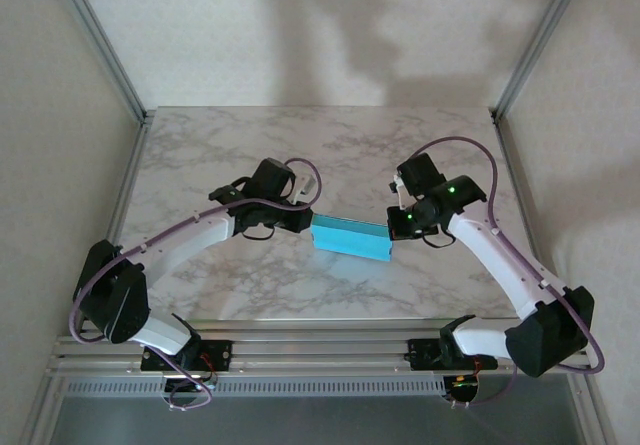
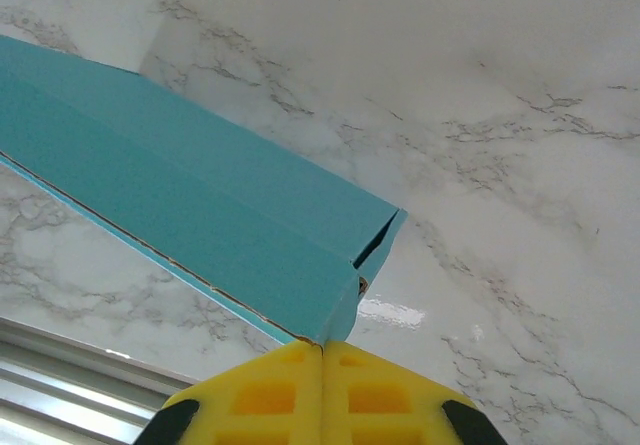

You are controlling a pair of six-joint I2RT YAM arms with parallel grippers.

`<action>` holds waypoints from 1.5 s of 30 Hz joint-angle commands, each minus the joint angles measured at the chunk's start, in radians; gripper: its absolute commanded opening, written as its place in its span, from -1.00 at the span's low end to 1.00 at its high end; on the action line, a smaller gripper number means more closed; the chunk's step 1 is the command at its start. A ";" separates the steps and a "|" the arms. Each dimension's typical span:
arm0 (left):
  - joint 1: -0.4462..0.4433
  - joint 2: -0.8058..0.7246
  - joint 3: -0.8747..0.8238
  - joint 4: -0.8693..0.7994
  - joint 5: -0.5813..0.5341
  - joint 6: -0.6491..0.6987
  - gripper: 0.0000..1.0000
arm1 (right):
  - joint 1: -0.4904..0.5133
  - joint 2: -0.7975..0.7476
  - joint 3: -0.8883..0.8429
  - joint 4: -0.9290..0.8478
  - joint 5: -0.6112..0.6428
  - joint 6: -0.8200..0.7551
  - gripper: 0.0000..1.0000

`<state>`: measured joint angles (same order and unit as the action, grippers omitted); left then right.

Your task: Fold the paper box

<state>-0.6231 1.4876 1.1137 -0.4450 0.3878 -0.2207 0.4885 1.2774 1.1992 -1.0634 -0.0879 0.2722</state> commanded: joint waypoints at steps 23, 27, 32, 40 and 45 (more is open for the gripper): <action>-0.053 0.006 0.035 -0.059 -0.073 -0.016 -1.00 | -0.128 0.031 -0.005 0.030 -0.187 0.023 -1.00; -0.062 0.011 0.032 -0.064 -0.090 -0.014 -1.00 | -0.140 0.034 -0.008 0.045 -0.212 0.031 -1.00; -0.073 0.017 0.028 -0.066 -0.106 -0.014 -1.00 | -0.160 0.028 -0.024 0.062 -0.244 0.040 -1.00; -0.076 0.022 0.023 -0.064 -0.117 -0.011 -1.00 | -0.191 0.018 -0.053 0.078 -0.268 0.048 -1.00; -0.076 0.022 0.019 -0.067 -0.121 -0.012 -1.00 | -0.194 0.021 -0.050 0.046 -0.197 0.021 -1.00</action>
<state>-0.6868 1.4899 1.1316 -0.4751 0.2897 -0.2256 0.2989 1.3018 1.1561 -0.9977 -0.3145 0.3058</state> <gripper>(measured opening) 0.058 0.040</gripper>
